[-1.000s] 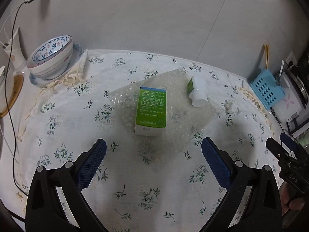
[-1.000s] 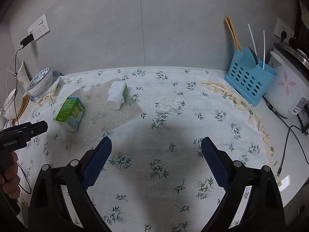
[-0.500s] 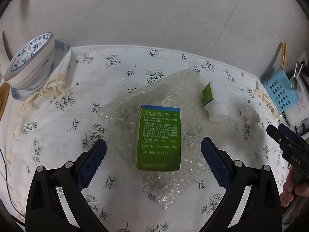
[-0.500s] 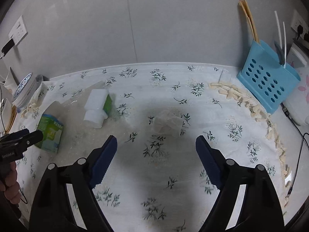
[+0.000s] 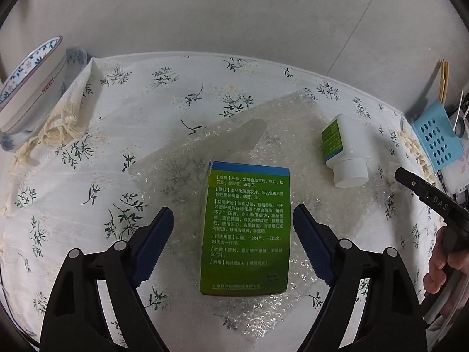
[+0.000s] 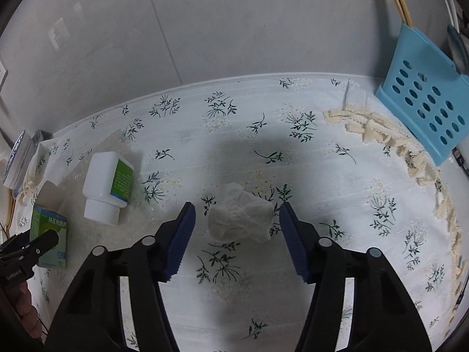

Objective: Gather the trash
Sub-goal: 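Grasp the green medicine box with the left gripper while the right gripper grasps the white tissue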

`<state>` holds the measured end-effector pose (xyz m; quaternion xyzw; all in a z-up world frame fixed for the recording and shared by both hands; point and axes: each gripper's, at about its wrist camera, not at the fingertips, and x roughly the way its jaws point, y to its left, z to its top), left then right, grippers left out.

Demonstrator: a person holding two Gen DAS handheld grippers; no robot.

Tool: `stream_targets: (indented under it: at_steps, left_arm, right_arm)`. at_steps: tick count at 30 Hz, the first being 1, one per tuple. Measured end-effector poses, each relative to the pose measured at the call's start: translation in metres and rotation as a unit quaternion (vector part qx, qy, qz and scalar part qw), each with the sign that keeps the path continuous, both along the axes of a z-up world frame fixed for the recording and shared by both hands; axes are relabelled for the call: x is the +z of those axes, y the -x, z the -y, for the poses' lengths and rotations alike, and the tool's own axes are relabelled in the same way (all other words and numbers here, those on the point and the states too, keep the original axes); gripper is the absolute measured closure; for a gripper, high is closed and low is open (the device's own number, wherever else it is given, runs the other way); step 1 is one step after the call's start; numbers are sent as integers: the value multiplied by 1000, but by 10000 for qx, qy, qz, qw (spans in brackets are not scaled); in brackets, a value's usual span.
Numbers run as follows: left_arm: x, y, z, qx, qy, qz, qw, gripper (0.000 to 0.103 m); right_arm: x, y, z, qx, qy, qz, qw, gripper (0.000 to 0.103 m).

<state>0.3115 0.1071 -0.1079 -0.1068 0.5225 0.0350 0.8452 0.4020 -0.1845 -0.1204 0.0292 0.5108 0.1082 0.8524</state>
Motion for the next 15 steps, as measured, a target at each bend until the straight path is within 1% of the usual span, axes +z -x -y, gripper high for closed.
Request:
stream_targets:
  at_steps: [1, 5, 8, 12, 15]
  left_arm:
    - [0, -1, 0, -11, 14, -6, 10000, 24]
    - [-2, -4, 2, -29, 35, -26, 10000, 33]
    - [-3, -5, 2, -12, 32, -66, 10000, 37]
    - [-6, -6, 5, -30, 62, -104, 9999, 47]
    - [-7, -6, 6, -31, 56, -109, 9999, 50]
  right_arm:
    - [-1, -1, -1, -5, -9, -19, 10000, 53]
    - [-2, -5, -4, -10, -23, -49, 10000, 62]
    - [-3, -6, -5, -4, 6, -58, 10000, 65]
    - [-7, -6, -6, -29, 38, -80, 10000, 69]
    - [-9, -5, -6, -29, 73, -85, 9999, 72]
